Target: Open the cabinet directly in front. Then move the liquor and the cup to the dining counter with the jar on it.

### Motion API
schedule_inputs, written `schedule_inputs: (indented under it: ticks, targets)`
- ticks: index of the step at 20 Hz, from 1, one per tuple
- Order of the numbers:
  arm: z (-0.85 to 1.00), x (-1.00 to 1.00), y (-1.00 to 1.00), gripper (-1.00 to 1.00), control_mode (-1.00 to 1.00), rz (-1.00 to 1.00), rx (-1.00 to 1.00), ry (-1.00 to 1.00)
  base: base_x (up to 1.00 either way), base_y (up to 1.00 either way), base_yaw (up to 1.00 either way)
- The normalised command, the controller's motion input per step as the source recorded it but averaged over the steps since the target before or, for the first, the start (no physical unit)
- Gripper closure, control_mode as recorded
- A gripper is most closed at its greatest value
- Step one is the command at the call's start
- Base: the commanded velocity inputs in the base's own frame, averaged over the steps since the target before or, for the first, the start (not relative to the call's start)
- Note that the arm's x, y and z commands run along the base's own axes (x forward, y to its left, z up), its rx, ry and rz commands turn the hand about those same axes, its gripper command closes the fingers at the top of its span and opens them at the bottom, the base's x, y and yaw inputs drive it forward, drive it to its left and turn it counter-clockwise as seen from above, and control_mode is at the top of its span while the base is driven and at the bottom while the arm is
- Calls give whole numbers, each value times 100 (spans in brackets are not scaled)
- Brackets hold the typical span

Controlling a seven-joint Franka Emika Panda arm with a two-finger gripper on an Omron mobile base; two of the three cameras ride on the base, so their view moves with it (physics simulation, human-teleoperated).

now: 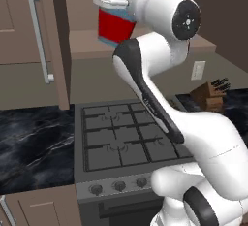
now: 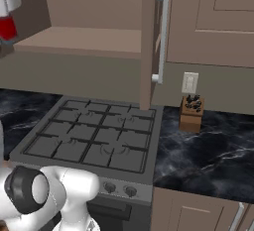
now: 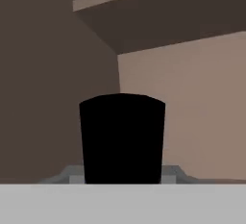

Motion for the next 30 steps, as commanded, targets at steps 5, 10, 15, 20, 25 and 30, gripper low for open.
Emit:
schedule_inputs:
  ticks: [5, 10, 15, 20, 25, 30]
  targets:
    - [-76, -100, -58, 100, -100, 0, 1, 38, 0, 0, 0]
    - [-100, -100, -49, 100, -100, 0, 0, 25, 0, 0, 0]
    - [-100, -91, -22, 100, -100, 0, 0, 5, 0, 0, 0]
    - [-19, -66, -9, 100, -100, 3, 0, -57, 0, 0, 0]
    - [0, -14, 0, 100, -100, 0, 0, -18, 0, 0, 0]
    - [0, 4, 5, 100, -100, -3, 0, 0, 0, 0, 0]
